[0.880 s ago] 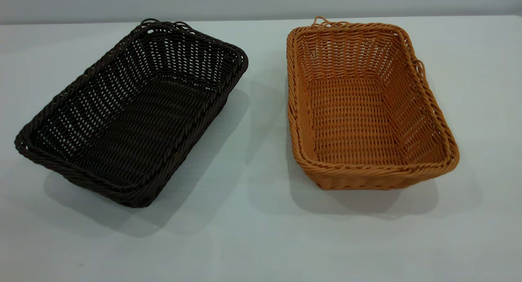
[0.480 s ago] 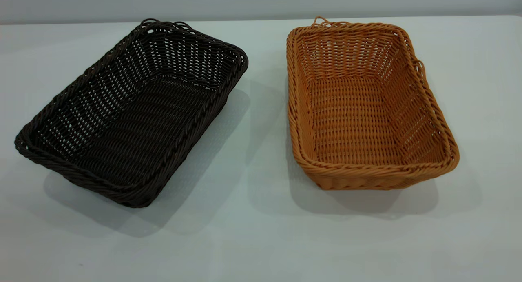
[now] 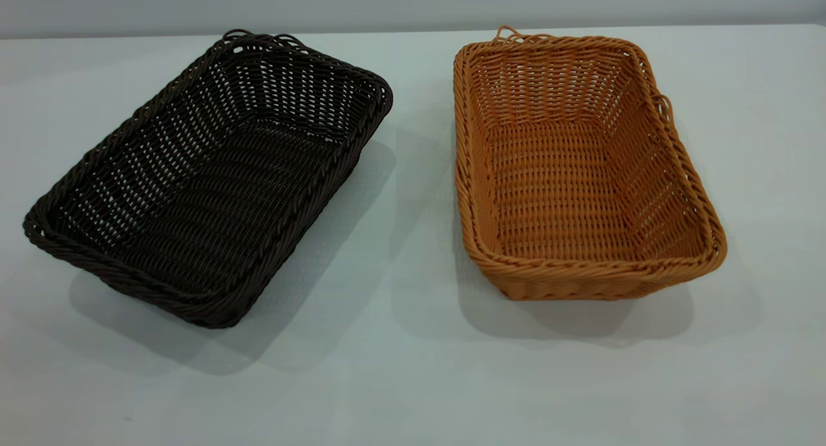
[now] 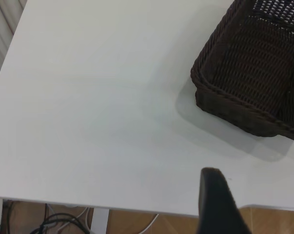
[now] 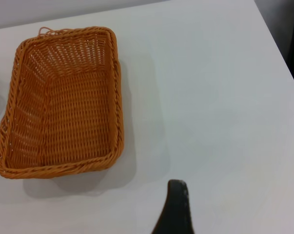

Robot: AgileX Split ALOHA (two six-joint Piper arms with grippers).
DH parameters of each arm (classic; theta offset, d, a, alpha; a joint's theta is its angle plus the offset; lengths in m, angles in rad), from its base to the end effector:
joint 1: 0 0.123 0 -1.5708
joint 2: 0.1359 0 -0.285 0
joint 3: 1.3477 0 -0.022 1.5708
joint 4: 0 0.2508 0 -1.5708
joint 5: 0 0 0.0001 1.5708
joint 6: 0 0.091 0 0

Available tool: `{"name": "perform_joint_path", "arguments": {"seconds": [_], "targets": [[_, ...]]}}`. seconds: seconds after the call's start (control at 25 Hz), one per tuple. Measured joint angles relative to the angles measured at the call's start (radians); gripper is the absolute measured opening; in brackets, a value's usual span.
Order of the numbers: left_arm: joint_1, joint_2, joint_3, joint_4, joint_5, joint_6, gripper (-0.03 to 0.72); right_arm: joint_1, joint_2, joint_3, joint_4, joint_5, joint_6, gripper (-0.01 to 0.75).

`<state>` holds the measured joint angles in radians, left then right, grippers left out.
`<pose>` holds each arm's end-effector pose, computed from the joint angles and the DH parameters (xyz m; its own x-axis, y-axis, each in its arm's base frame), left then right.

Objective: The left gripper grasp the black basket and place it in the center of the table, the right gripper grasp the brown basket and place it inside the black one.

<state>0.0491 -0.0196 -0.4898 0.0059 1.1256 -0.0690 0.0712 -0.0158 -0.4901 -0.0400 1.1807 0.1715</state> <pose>-0.0095 0.0000 0.2692 -0.4994 -0.0910 -0.8616 -0.0870 0.9947 -0.0547 -0.0114 -0.0042 0.2651 -0.5523 0.1165 -0.8255 0.0461 0.9929 0.1093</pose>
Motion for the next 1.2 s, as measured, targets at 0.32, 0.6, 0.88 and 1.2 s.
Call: {"name": "perform_joint_path", "arguments": {"seconds": [0.32, 0.6, 0.88, 1.2], "targets": [[0.0, 0.0, 0.0, 0.0, -0.005, -0.001, 0.363, 0.0, 0.0, 0.0, -0.011, -0.013, -0.009, 0.565], [0.0, 0.0, 0.0, 0.001, -0.007, -0.001, 0.363, 0.0, 0.0, 0.009, -0.048, -0.059, -0.024, 0.565], [0.0, 0.0, 0.0, 0.001, -0.008, -0.001, 0.363, 0.0, 0.0, 0.01, -0.05, -0.059, -0.025, 0.563], [0.0, 0.152, -0.008, 0.003, -0.033, -0.065, 0.371, 0.0, 0.219, 0.01, 0.013, -0.07, -0.089, 0.553]]}}
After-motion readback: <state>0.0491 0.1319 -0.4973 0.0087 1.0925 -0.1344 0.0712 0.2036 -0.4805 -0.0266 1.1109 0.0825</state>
